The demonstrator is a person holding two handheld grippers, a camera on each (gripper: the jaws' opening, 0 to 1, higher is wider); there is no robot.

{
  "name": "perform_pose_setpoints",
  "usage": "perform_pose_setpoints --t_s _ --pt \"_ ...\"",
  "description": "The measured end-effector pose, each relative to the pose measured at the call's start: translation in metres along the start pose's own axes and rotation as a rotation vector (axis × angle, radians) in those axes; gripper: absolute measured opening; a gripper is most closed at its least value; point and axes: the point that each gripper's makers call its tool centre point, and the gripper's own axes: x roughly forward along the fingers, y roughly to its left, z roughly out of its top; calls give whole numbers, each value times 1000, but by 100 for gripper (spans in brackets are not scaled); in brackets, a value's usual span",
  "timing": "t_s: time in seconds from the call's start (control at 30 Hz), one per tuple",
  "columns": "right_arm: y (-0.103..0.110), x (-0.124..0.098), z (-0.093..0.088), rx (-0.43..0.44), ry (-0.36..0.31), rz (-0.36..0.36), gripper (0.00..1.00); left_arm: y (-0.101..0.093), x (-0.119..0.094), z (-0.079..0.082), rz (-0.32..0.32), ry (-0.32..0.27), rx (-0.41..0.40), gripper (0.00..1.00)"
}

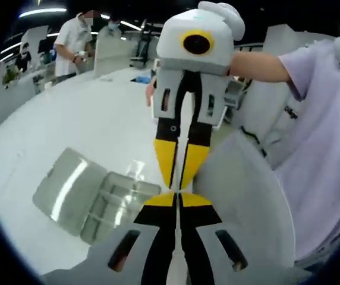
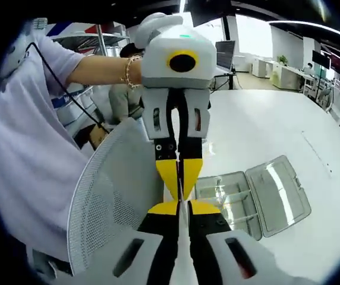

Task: Insert the divider into the dual guide fixture by aligning both edges with the guide slots and pushing it downward to the bottom, including one-sided entry, uneven engagement, binding, and posture correction.

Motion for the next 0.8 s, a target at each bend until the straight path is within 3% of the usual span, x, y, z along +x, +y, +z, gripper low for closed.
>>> perform_pose_setpoints --t_s 0.5,0.8 --pt "2 4 1 44 27 52 0 3 -3 -3 20 -19 -35 1" --pt "-6 3 6 20 15 26 0 9 -18 -4 67 -74 -48 13"
